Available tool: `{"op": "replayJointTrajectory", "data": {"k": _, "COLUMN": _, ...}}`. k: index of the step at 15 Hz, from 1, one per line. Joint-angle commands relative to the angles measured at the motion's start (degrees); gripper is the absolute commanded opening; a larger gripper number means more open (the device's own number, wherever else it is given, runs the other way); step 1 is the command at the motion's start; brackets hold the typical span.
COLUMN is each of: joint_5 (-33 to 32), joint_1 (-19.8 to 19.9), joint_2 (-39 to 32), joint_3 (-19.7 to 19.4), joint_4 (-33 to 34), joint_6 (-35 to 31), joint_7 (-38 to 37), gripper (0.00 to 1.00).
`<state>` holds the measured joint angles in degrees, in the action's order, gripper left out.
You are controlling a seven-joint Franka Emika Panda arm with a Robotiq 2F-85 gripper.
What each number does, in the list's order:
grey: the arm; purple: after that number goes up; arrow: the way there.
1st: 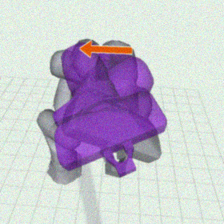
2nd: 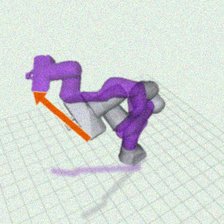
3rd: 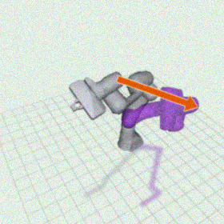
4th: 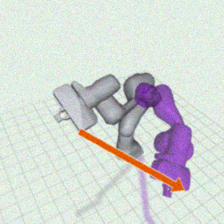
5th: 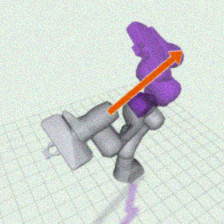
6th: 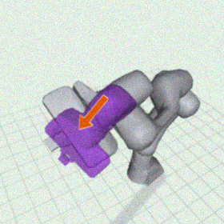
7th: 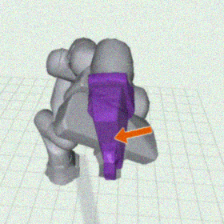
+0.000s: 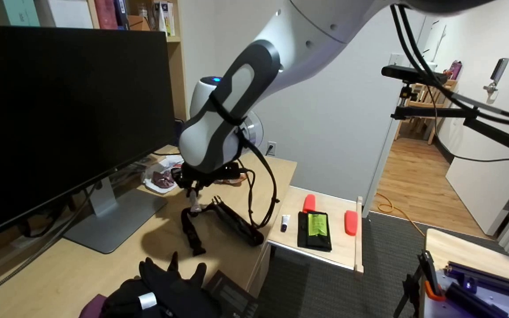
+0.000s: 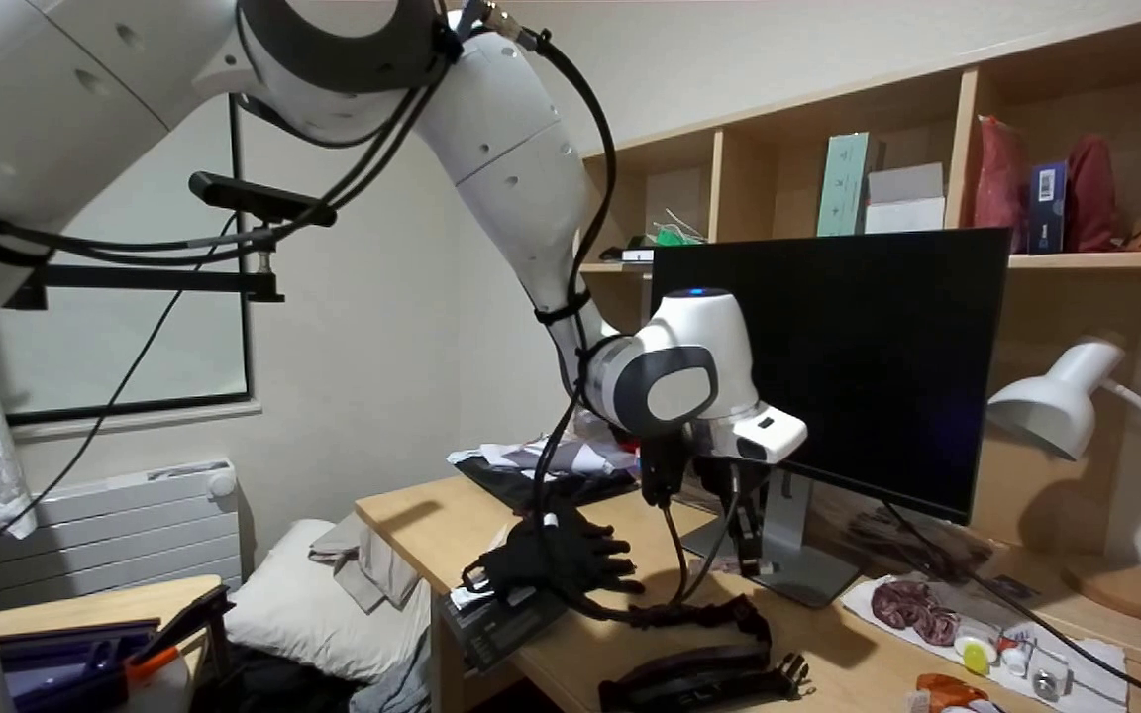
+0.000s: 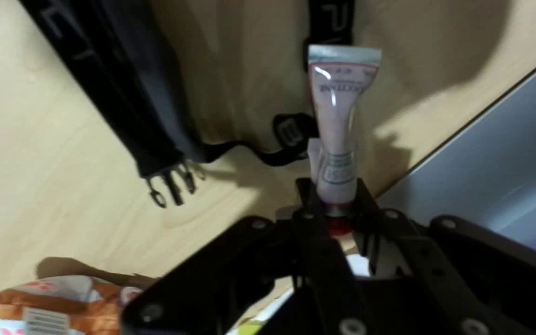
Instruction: Move the Tubes and the brown object from the right to the left
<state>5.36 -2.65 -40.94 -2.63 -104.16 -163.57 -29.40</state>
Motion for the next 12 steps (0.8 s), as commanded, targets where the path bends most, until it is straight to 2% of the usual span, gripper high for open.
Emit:
{"op": "replayJointTrajectory", "data": {"k": 1, "joint_5": 1.49, "joint_1": -0.14, "joint_2": -0.47, "joint_3": 4.40, "joint_4": -0.44, "joint_6": -5.04, "joint_7": 9.16, "gripper": 0.11}}
{"op": "replayJointTrajectory", "data": {"k": 3, "joint_5": 1.37, "joint_1": -0.11, "joint_2": -1.38, "joint_3": 7.00, "joint_4": -0.39, "joint_6": -6.67, "joint_7": 12.86, "gripper": 0.11}}
{"op": "replayJointTrajectory", "data": {"k": 6, "joint_5": 1.07, "joint_1": 0.86, "joint_2": -3.66, "joint_3": 11.63, "joint_4": 1.49, "joint_6": -4.24, "joint_7": 18.73, "gripper": 0.11}}
{"op": "replayJointTrajectory", "data": {"k": 9, "joint_5": -0.67, "joint_1": -1.63, "joint_2": -5.99, "joint_3": 11.12, "joint_4": 3.68, "joint_6": -4.65, "joint_7": 21.88, "gripper": 0.11}}
{"op": "replayJointTrajectory", "data": {"k": 12, "joint_5": -2.02, "joint_1": -4.08, "joint_2": -8.38, "joint_3": 8.71, "joint_4": 6.72, "joint_6": -4.20, "joint_7": 23.13, "gripper": 0.11}}
